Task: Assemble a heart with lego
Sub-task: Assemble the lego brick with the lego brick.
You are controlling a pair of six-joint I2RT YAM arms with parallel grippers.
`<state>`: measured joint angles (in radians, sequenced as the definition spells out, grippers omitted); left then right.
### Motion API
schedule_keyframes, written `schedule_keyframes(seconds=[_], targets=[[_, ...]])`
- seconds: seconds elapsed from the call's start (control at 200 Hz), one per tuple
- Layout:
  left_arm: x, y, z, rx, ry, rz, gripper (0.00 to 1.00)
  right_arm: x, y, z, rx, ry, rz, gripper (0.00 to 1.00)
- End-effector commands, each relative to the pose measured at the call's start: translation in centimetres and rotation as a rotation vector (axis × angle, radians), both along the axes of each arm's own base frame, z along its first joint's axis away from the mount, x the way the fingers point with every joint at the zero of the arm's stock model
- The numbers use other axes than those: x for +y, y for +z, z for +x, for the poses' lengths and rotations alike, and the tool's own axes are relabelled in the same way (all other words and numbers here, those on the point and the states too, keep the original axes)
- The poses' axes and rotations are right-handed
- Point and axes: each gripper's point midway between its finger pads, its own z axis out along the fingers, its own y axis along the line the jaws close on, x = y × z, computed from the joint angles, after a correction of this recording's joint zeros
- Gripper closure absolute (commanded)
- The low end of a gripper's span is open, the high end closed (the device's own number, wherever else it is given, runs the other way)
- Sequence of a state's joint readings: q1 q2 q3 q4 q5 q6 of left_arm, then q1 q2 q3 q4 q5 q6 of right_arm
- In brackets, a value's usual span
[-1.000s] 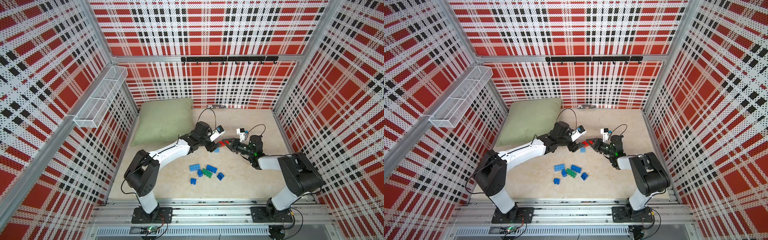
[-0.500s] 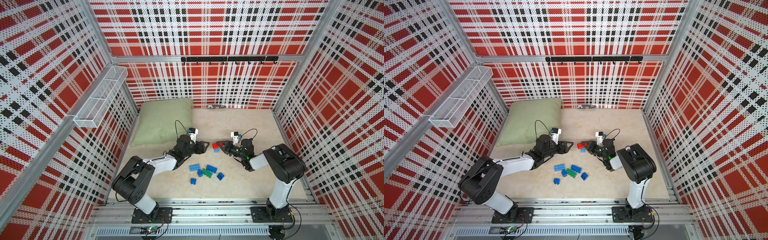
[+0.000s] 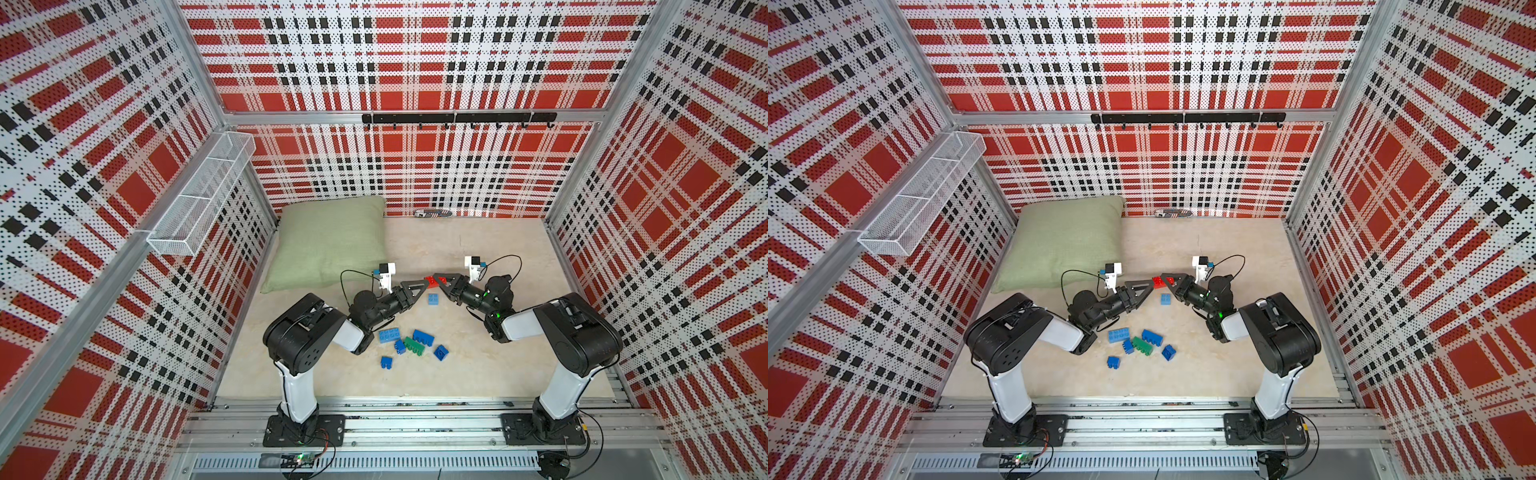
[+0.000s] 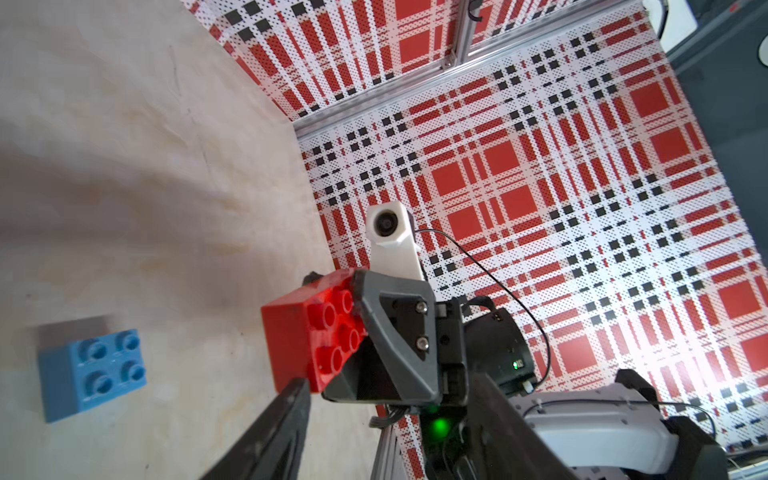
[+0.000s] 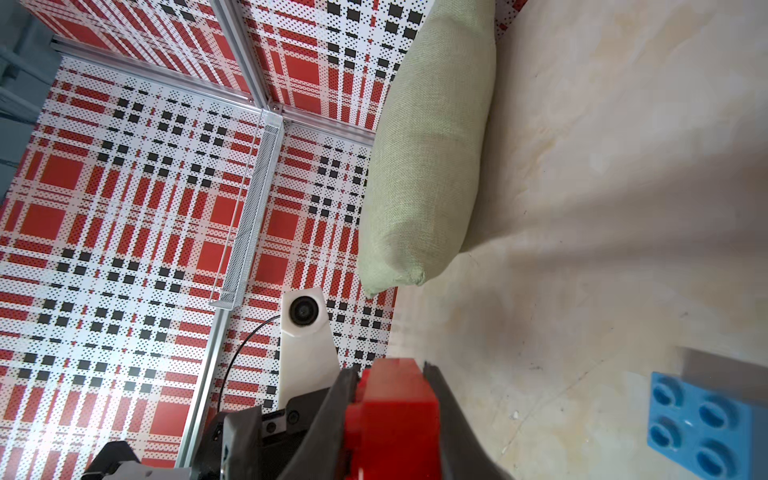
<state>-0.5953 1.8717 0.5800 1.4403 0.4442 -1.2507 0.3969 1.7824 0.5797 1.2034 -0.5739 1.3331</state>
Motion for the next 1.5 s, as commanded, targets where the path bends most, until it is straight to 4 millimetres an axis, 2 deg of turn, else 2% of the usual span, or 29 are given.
schedule_keyframes(seconds=[0.0,0.205,0.376,0.496,0.596,0.797,0.852,0.927,1.057,1.247,1.343,1.498], targets=[[-0.1,1.4,0.2,-0.041,-0.003,-0.034,0.35,0.1,2.3,-0.7,-0.049,0.011,0.057,0.73],[-0.5,0.4,1.1,-0.030,0.014,0.024,0.35,-0.1,3.7,-1.2,-0.059,0.002,0.079,0.73],[-1.9,2.2,0.9,-0.093,-0.026,0.019,0.36,0.4,4.2,-1.5,-0.056,0.016,0.096,0.73],[-2.6,3.6,0.7,-0.133,-0.035,0.004,0.45,0.8,4.3,-1.4,-0.053,0.023,0.091,0.73],[-2.1,3.9,0.8,-0.138,-0.022,0.003,0.56,0.4,4.2,-1.3,-0.056,0.004,0.086,0.72],[-0.9,3.1,1.6,-0.113,0.018,0.033,0.72,0.5,3.9,-0.9,-0.051,0.006,0.065,0.64],[-0.8,2.7,2.0,-0.095,0.024,0.043,0.80,0.3,3.7,-0.8,-0.052,0.002,0.057,0.61],[-0.6,2.1,2.6,-0.075,0.038,0.064,0.80,-0.3,3.3,-0.5,-0.041,-0.011,0.049,0.50],[0.3,0.8,3.5,-0.016,0.062,0.076,0.85,-1.4,2.1,0.2,-0.030,-0.037,0.005,0.42],[-0.4,-0.3,3.9,0.053,0.045,0.055,0.85,-0.4,0.7,0.6,-0.035,0.042,-0.014,0.42],[-0.5,-1.2,4.2,0.086,0.049,0.047,0.85,-0.7,-0.1,0.7,-0.019,0.048,0.018,0.48],[-0.8,-1.9,4.3,0.104,0.045,0.036,0.85,-0.8,-1.4,0.9,-0.001,0.058,-0.008,0.50]])
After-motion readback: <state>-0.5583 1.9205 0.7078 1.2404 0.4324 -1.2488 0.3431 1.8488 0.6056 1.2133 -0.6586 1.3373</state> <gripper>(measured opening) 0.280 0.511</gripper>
